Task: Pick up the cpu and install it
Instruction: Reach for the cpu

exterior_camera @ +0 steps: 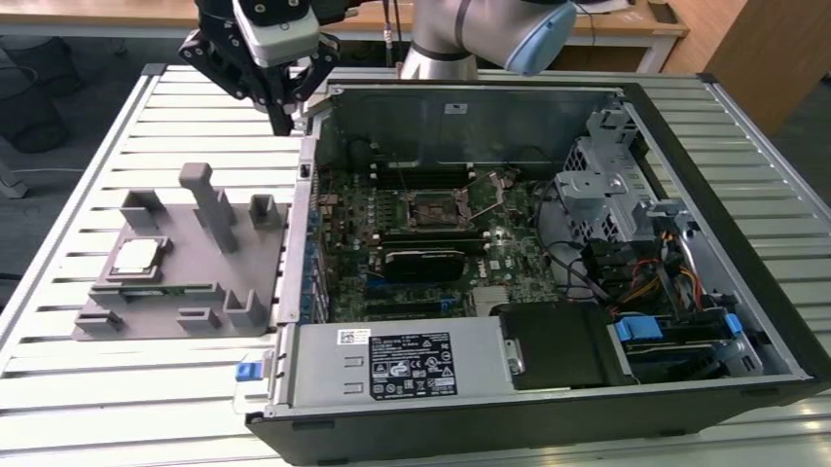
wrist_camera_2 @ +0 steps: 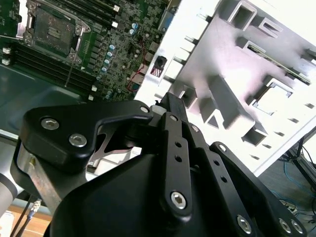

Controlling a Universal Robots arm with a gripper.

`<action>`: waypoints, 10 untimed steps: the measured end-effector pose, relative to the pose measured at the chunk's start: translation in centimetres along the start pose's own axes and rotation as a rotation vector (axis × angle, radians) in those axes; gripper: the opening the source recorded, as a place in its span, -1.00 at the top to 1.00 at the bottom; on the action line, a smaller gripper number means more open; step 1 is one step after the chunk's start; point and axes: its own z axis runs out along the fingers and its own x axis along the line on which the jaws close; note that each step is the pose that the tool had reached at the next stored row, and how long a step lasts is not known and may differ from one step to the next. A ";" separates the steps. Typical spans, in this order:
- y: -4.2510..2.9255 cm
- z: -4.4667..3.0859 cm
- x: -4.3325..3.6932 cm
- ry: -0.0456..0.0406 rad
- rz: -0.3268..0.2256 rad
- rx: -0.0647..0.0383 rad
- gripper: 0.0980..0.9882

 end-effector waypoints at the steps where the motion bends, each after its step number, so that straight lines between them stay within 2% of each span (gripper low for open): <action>1: 0.00 0.00 0.04 0.0000 0.000 0.000 0.98; 10: -0.03 0.06 0.40 0.0008 0.000 0.000 0.98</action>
